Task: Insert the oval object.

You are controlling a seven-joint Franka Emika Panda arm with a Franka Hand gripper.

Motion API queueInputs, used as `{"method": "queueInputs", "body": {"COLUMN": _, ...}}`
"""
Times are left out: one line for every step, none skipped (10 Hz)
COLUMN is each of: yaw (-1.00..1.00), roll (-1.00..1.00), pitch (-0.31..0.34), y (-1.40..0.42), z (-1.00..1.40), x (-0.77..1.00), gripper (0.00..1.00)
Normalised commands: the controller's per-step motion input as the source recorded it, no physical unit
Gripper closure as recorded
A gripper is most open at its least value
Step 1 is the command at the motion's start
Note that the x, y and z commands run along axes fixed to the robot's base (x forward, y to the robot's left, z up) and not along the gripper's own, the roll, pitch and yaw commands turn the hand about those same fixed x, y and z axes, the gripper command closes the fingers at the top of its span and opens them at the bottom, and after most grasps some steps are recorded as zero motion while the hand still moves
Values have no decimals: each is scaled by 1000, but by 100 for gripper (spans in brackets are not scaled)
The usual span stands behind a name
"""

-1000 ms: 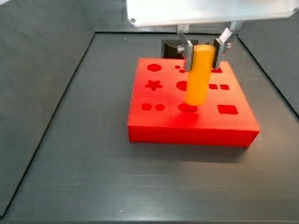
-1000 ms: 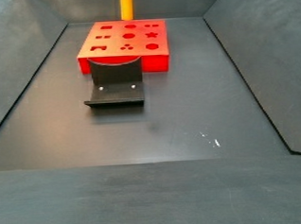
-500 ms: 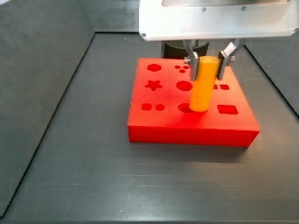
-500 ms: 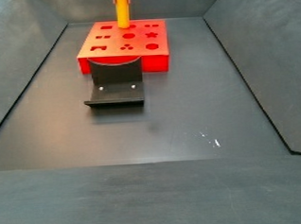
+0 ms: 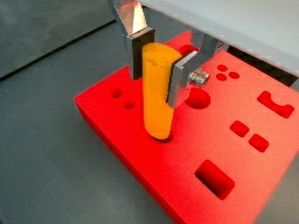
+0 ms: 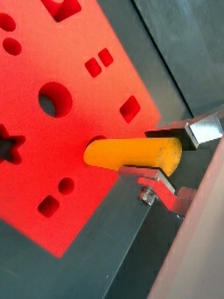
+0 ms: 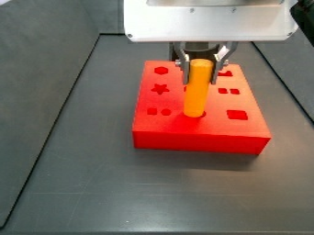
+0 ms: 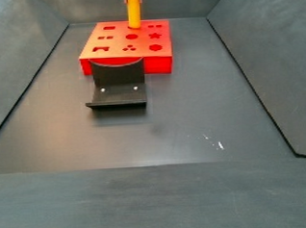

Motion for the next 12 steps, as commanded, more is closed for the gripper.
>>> {"method": "queueInputs", "body": {"yaw": 154, "roll": -49, "pitch": 4, "y": 9, "z": -309, "x": 517, "gripper": 100}}
{"method": "queueInputs", "body": {"yaw": 6, "roll": -23, "pitch": 0, "y": 46, "z": -314, "x": 346, "gripper": 100}}
{"method": "queueInputs", "body": {"yaw": 0, "roll": 0, "pitch": 0, "y": 3, "z": -266, "x": 57, "gripper": 100}}
{"method": "queueInputs", "body": {"yaw": 0, "roll": 0, "pitch": 0, "y": 0, "z": -194, "x": 0, "gripper": 100}}
{"method": "queueInputs", "body": {"yaw": 0, "roll": 0, "pitch": 0, "y": 0, "z": -137, "x": 0, "gripper": 100}}
{"method": "queueInputs", "body": {"yaw": 0, "roll": 0, "pitch": 0, "y": 40, "z": -257, "x": 0, "gripper": 100}}
{"method": "queueInputs", "body": {"yaw": 0, "roll": 0, "pitch": -29, "y": 77, "z": -403, "x": 0, "gripper": 100}}
{"method": "queueInputs", "body": {"yaw": 0, "roll": 0, "pitch": -44, "y": 60, "z": -509, "x": 0, "gripper": 100}}
{"method": "queueInputs", "body": {"yaw": 0, "roll": 0, "pitch": -24, "y": 23, "z": -646, "x": 0, "gripper": 100}}
{"method": "queueInputs", "body": {"yaw": -29, "roll": 57, "pitch": 0, "y": 51, "z": -757, "x": -69, "gripper": 100}}
{"method": "queueInputs", "body": {"yaw": -63, "roll": 86, "pitch": 0, "y": 89, "z": -820, "x": -83, "gripper": 100}}
{"method": "queueInputs", "body": {"yaw": -91, "roll": 103, "pitch": 0, "y": 60, "z": -800, "x": -69, "gripper": 100}}
